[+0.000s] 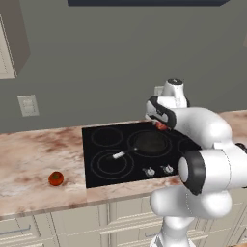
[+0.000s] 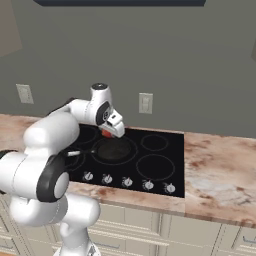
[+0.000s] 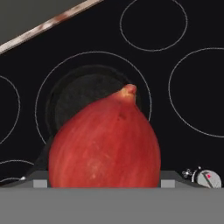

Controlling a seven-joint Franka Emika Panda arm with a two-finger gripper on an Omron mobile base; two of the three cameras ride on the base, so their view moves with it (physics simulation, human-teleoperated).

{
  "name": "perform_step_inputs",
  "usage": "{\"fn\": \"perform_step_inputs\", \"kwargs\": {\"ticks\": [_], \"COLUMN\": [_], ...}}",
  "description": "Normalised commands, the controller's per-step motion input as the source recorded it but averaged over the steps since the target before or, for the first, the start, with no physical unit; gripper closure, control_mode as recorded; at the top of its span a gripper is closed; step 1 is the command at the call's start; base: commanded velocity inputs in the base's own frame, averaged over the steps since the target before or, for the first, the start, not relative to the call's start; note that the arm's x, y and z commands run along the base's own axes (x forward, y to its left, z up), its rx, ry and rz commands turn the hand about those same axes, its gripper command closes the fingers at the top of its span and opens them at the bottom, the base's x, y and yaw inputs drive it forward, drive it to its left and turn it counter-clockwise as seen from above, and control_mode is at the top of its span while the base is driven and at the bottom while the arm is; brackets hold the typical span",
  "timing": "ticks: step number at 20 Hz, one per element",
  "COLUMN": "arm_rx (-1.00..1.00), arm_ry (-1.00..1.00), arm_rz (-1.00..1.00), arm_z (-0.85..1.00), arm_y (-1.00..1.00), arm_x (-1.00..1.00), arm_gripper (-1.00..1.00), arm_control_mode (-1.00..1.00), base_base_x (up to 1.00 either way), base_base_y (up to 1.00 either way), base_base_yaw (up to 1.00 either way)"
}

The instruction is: Place the pan on the center burner on the stove. Then place the tomato and the onion in the pan and turn on the center burner.

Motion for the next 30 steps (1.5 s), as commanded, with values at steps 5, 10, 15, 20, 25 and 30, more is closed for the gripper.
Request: {"fn": "perform_step_inputs", "kwargs": {"ticks": [5, 10, 15, 20, 25, 30], "arm_rx": [0.0, -0.01, -0.04, -0.04, -0.01, 0.0], "arm_ry": [0.0, 0.0, 0.0, 0.0, 0.0, 0.0], "arm_rz": [0.05, 0.03, 0.01, 0.0, 0.01, 0.02], "arm_z": [-0.34, -0.29, -0.31, -0.31, -0.29, -0.25], "arm_y": [0.0, 0.0, 0.0, 0.01, 0.0, 0.0], "arm_x": [0.33, 0.16, 0.08, 0.19, 0.25, 0.26], "arm_gripper": [1.0, 1.0, 1.0, 1.0, 1.0, 1.0], "arm_control_mode": [-1.0, -1.0, -1.0, -1.0, -1.0, -1.0], "base_base_x": [0.0, 0.0, 0.0, 0.0, 0.0, 0.0], "base_base_y": [0.0, 0.0, 0.0, 0.0, 0.0, 0.0], "base_base_yaw": [0.0, 0.0, 0.0, 0.0, 0.0, 0.0]}}
